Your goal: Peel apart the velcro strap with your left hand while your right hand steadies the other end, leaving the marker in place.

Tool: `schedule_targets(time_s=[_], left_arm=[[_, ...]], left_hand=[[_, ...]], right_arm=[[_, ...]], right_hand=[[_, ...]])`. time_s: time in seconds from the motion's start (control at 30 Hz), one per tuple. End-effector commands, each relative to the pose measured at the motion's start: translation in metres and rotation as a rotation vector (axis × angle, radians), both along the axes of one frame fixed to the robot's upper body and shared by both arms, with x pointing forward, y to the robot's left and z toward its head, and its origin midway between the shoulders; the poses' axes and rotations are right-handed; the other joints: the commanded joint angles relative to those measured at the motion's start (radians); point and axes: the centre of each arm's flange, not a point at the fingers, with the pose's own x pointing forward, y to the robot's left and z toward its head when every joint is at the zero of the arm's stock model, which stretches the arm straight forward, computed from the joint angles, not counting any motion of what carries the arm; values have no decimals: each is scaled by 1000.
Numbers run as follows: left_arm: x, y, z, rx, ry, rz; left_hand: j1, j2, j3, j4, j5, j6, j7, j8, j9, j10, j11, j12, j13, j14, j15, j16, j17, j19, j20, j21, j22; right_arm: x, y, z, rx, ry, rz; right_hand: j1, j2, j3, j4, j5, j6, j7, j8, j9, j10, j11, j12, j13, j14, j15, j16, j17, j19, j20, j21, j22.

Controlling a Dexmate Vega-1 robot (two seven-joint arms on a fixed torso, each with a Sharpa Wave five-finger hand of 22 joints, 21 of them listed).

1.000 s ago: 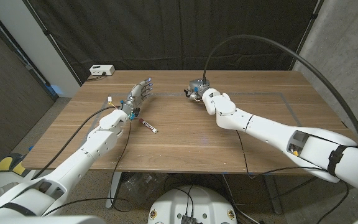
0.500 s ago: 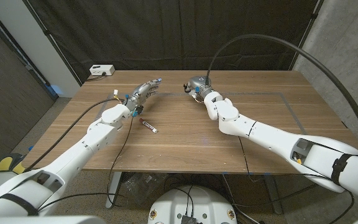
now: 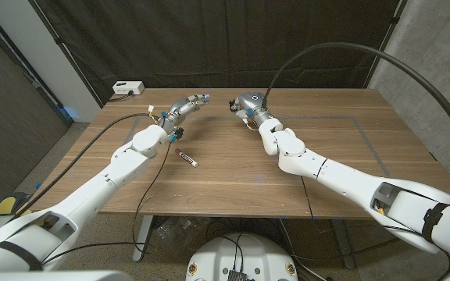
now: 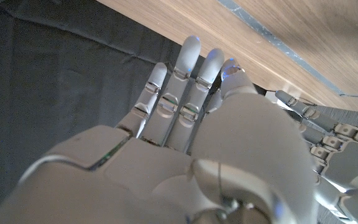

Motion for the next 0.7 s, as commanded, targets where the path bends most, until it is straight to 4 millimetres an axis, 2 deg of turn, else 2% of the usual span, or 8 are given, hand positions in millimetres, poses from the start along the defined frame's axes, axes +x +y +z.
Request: schedule_targets(time_s=[0.03, 0.23, 0.3, 0.4, 0.47, 0.57, 0.67, 0.7], left_arm=[[-16, -20, 8, -51, -141, 94], [-21, -31, 9, -57, -220, 177], [-26, -36, 10, -45, -267, 233], [-28, -40, 13, -8, -283, 247], [-30, -43, 15, 27, -285, 243], [-30, -46, 17, 61, -285, 227], [-31, -49, 19, 95, -288, 237], [-31, -49, 20, 103, -287, 240]], left_hand=[[17, -21, -15, 9, 10, 55, -9, 22, 4, 32, -10, 10, 5, 21, -7, 14, 8, 12, -1, 6, 3], [36, -20, -17, 15, 17, 100, -33, 39, 4, 51, -19, 13, 8, 28, -10, 17, 12, 23, -2, 9, 4], [55, -37, -24, 10, 20, 130, -48, 50, 3, 67, -27, 17, 10, 35, -21, 19, 12, 33, -11, 13, 4], [71, -65, -38, 6, 23, 132, -69, 49, 2, 66, -36, 13, 13, 36, -24, 17, 11, 39, -16, 14, 3], [87, -90, -60, 10, 34, 62, -48, 20, 1, 33, -35, -2, 17, 17, -18, 10, 14, 34, -15, 10, 3], [94, -101, -79, 13, 44, 30, -47, 6, 2, 6, -28, -13, 20, -5, -1, 3, 16, 22, -11, 4, 3], [97, -106, -96, 14, 54, -5, -41, -9, 3, -19, -26, -21, 23, -18, -1, 0, 17, 17, -12, 0, 3], [101, -105, -104, 16, 59, -23, -35, -17, 4, -41, -13, -28, 23, -22, 2, -1, 18, 14, -11, -2, 3]], right_arm=[[-12, 0, 0, 14, -59, 34], [-19, 2, 1, 10, -85, 50], [-23, 3, 2, 7, -98, 57], [-25, 4, 3, 6, -109, 62], [-26, 4, 3, 4, -112, 62], [-26, 4, 3, 6, -111, 61], [-27, 4, 3, 8, -116, 65], [-27, 4, 3, 11, -118, 68]], right_hand=[[6, 8, -8, 1, 6, 58, 24, -4, 1, 12, 1, 8, 3, 10, -72, 7, 9, -7, -55, 10, 5], [6, 8, -11, 1, 8, 66, 30, -6, 1, 19, 2, 9, 6, 12, -71, 7, 17, -10, -56, 19, 6], [6, 7, -12, 1, 9, 66, 30, -9, 0, 20, 3, 9, 6, 12, -71, 7, 20, -12, -56, 22, 6], [5, 7, -14, 2, 9, 66, 35, -12, 0, 21, 9, 7, 7, 12, -71, 6, 24, -12, -56, 28, 6], [4, 8, -15, 2, 10, 69, 36, -13, 0, 22, 7, 8, 9, 12, -71, 5, 26, -14, -56, 30, 7], [5, 6, -17, 1, 11, 78, 42, -13, -1, 24, 5, 10, 14, 12, -71, 5, 31, -16, -56, 36, 7], [5, 6, -19, 2, 13, 81, 44, -17, -1, 26, 10, 9, 16, 12, -71, 3, 37, -18, -56, 43, 7], [5, 6, -20, 2, 14, 81, 44, -19, -1, 26, 9, 9, 17, 12, -71, 3, 38, -19, -56, 45, 7]])
